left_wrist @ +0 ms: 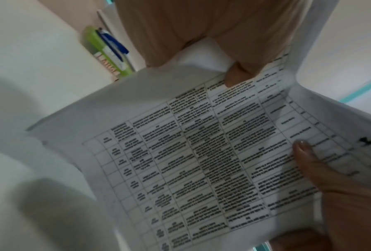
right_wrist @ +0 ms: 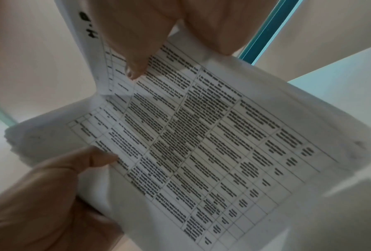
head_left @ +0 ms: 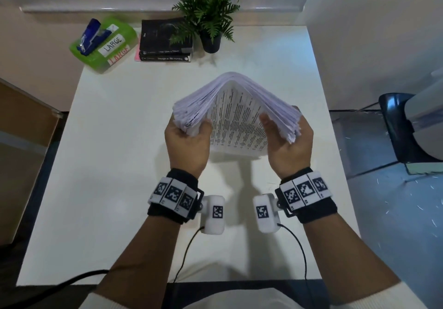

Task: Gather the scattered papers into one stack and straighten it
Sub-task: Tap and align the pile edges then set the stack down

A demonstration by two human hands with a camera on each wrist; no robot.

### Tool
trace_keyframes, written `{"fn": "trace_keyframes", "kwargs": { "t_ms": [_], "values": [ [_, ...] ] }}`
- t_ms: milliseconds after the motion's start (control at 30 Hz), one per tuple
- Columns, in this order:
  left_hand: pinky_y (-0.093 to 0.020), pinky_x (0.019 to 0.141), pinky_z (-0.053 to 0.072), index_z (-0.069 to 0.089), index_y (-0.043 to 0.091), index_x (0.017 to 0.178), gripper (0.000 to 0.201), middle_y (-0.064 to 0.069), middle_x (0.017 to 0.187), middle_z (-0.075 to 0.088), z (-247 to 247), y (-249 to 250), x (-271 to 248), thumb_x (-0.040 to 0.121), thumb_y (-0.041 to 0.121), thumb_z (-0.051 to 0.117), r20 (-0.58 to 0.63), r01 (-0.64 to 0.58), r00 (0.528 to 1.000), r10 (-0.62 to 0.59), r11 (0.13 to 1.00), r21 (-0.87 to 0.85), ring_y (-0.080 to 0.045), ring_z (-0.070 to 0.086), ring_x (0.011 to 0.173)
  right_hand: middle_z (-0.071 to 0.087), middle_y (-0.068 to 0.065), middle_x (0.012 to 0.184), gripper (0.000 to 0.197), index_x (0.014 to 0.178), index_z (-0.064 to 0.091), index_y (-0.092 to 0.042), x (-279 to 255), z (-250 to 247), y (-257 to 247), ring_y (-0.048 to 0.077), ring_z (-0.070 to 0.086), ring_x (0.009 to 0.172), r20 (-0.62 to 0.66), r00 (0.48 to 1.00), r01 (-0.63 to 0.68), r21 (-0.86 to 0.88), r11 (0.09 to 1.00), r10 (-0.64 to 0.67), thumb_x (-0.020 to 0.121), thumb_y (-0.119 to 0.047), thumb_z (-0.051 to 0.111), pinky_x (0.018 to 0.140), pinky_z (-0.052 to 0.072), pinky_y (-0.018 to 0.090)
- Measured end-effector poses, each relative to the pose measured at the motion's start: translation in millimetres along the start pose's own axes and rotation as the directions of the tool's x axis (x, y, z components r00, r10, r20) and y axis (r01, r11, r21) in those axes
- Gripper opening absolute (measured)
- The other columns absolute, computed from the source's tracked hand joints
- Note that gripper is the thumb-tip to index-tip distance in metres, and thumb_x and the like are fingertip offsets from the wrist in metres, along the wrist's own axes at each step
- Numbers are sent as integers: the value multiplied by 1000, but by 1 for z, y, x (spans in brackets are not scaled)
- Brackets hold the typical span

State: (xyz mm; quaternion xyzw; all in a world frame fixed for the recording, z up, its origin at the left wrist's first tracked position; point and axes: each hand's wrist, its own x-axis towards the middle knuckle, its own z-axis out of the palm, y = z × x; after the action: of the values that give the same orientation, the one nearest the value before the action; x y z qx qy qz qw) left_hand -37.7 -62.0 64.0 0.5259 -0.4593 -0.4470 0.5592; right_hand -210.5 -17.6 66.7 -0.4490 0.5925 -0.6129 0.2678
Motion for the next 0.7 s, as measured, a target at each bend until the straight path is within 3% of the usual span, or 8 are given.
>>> {"fn": "trace_keyframes", "kwargs": {
  "t_ms": [67,167,333,433,567,633,700],
  "values": [
    [-20,60,50,59,-10,99,21,-6,81,63,-6,-10,-9,79,-16,62,-7,21,1000,-21,1000,13,-10,59,66,65,-3,88,16,99,60,-6,-8,-3,11,0,65,80,44,999,6,10,1000,-6,88,-5,72,73,52,18],
    [-18,62,51,56,-8,100,30,-10,84,62,-19,-25,-19,74,-19,66,47,-23,999,20,997,68,-10,58,69,66,8,92,36,104,61,1,-19,-9,17,11,67,82,14,998,-64,59,996,63,78,-12,81,71,54,24],
    [-15,63,48,59,-2,93,25,-1,76,60,-12,-19,-16,77,-21,63,9,-34,999,34,999,33,-2,57,66,61,3,91,39,104,60,-1,-17,-5,6,2,62,76,-130,991,-11,119,993,27,79,-23,80,68,50,17],
    [-18,66,49,59,-2,92,21,-3,77,60,-7,-18,-16,79,-18,61,-27,-31,999,31,999,-7,-7,58,69,61,-9,80,37,95,59,-1,-10,4,-1,-4,58,68,-220,975,6,168,986,31,79,-31,71,64,47,14],
    [-24,69,50,55,0,103,27,-8,88,58,-10,-18,-18,79,1,67,36,-106,994,107,994,-36,-16,58,76,57,-6,73,20,86,60,-2,-8,9,0,-7,55,64,-284,957,-21,125,992,56,89,-20,67,64,45,13],
    [-20,72,49,53,0,111,40,-3,95,57,-13,-15,-19,80,21,67,48,-147,988,148,989,-24,-10,59,79,59,-6,75,10,89,60,-1,-6,8,1,-6,57,67,-274,960,-36,101,994,62,92,-9,65,66,47,15],
    [-13,71,46,53,-1,112,47,11,96,60,-14,-13,-21,82,34,62,21,-164,986,165,986,-23,2,58,79,61,-12,76,10,90,60,-1,-2,7,-1,-5,57,69,-262,964,-27,105,994,54,94,-9,63,68,47,15]
  ]
}}
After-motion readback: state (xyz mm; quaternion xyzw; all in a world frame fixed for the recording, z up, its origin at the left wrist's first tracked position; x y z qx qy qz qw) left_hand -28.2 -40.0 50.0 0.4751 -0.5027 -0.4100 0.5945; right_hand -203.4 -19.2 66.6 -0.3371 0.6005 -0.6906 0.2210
